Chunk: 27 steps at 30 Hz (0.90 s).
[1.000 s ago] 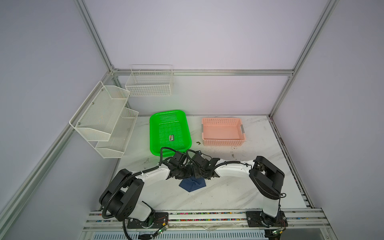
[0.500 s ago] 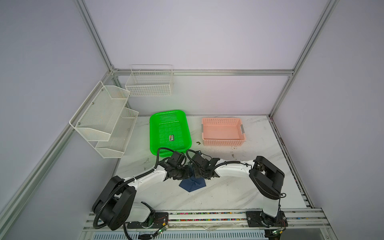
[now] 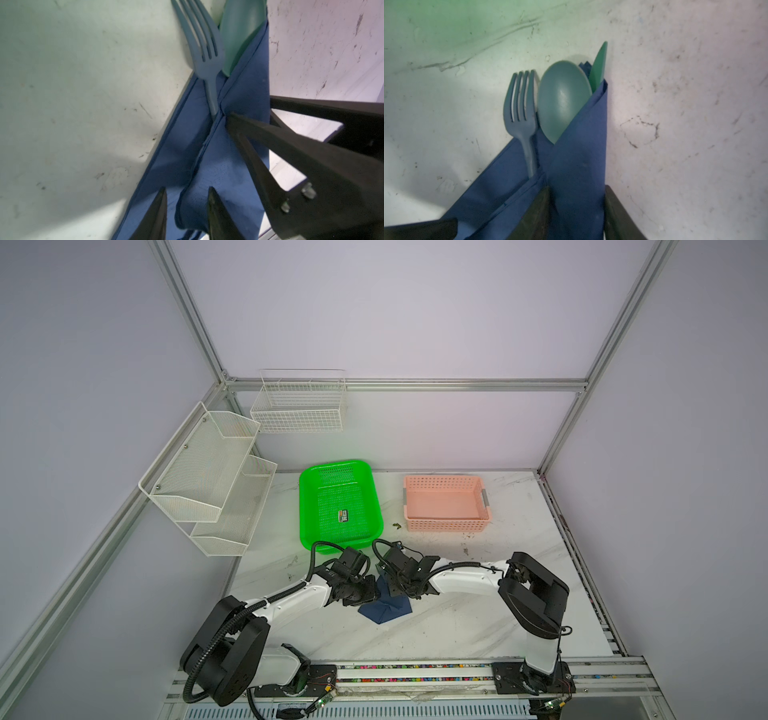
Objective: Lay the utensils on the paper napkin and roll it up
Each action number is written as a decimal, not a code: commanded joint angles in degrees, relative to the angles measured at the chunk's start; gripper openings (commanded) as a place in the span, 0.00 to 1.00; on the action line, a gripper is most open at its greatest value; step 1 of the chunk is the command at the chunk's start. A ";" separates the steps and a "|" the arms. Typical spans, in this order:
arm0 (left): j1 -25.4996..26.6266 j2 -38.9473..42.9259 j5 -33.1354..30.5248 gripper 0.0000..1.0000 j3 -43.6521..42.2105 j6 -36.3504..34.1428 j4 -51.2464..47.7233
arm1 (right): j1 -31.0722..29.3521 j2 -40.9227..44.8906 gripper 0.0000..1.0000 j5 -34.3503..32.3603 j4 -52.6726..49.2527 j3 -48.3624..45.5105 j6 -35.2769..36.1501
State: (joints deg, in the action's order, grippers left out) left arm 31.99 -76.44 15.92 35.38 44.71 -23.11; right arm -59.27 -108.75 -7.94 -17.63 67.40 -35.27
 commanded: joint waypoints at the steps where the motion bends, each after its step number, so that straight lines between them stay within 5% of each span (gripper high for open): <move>1: -0.26 0.75 1.81 0.23 -2.95 1.34 2.32 | -0.53 -0.15 0.44 0.25 -1.09 -1.30 -0.68; 10: -0.26 -0.48 2.78 0.00 -5.13 2.49 5.31 | -0.50 0.51 0.44 -0.09 -1.47 -1.20 -0.68; 27: -0.26 -1.12 0.43 0.00 -5.56 1.70 5.46 | -0.52 6.95 0.55 -1.99 -4.25 -0.02 0.08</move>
State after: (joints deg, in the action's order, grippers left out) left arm 31.99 -77.12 17.15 31.94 46.94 -18.83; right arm -59.29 -105.03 -8.32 -19.66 67.35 -35.33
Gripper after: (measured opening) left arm 0.047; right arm 0.541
